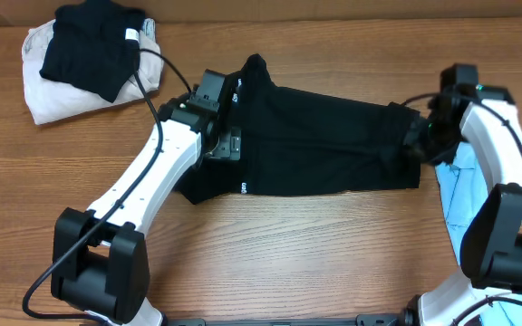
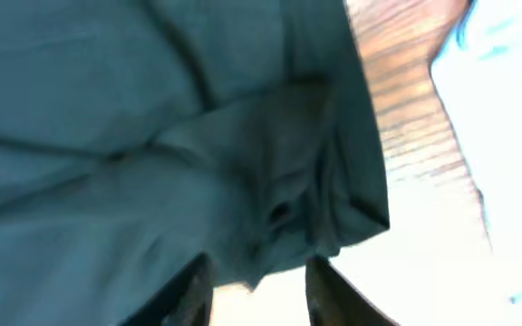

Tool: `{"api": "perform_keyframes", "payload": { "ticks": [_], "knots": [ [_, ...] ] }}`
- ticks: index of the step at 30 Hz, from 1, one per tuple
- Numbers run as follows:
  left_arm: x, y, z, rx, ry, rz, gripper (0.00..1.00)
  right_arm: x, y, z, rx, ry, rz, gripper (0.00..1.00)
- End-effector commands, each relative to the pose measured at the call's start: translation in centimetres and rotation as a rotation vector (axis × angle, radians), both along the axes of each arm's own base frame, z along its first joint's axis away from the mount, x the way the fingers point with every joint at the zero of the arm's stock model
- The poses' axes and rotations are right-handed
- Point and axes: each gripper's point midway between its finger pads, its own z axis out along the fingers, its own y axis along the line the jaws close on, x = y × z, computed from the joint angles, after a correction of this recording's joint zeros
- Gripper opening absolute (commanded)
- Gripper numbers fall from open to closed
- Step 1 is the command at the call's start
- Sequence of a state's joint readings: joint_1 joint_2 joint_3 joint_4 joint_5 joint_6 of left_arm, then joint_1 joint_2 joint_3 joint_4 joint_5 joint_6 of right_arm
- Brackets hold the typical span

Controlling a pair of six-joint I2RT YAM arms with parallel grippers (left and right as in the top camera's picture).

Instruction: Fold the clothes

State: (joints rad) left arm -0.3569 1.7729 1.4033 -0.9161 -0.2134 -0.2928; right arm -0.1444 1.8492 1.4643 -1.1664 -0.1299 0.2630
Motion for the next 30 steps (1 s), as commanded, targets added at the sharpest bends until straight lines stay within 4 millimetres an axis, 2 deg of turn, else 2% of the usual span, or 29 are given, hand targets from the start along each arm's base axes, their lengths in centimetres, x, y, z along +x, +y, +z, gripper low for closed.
{"api": "perform_keyframes", "payload": {
  "ticks": [1,2,5,7,8,11,17,20,23,26,30],
  "knots": [
    [3.7,-1.9,6.7,-0.065,-0.148,-0.115,1.0,3.9,0.3,7.0,0.029,-0.184,0.063,0.63],
    [4.1,-2.1,7.7,-0.076,-0.169,-0.123,1.0,4.2,0.2,7.9,0.027,-0.198,0.065,0.67],
    [6.4,-3.4,12.4,-0.13,-0.286,-0.19,1.0,5.4,0.1,12.4,0.002,-0.29,0.095,0.81],
    [7.3,-4.0,13.1,-0.151,-0.296,-0.234,1.0,6.1,-0.3,14.5,-0.026,-0.342,0.095,0.84],
    [7.8,-4.0,12.7,-0.151,-0.285,-0.243,1.0,6.4,-0.5,15.3,-0.039,-0.363,0.093,0.85],
    [9.5,-3.3,9.3,-0.133,-0.205,-0.256,1.0,7.1,-0.8,16.2,-0.056,-0.407,0.105,0.85],
    [13.7,-2.9,1.2,-0.157,-0.075,-0.273,1.0,8.3,-1.7,15.2,-0.107,-0.41,0.119,0.84],
    [14.4,-3.5,-3.6,-0.149,-0.003,-0.306,1.0,8.7,-2.3,14.3,-0.133,-0.391,0.111,0.84],
    [14.3,-4.2,-7.0,-0.118,0.042,-0.355,1.0,9.0,-2.5,13.2,-0.136,-0.366,0.11,0.82],
    [14.7,-4.8,-8.3,-0.117,0.039,-0.362,1.0,9.3,-2.6,11.8,-0.133,-0.337,0.11,0.82],
    [16.1,-5.8,-7.8,-0.125,-0.03,-0.37,1.0,9.9,-2.7,9.9,-0.128,-0.316,0.111,0.82]
  ]
}}
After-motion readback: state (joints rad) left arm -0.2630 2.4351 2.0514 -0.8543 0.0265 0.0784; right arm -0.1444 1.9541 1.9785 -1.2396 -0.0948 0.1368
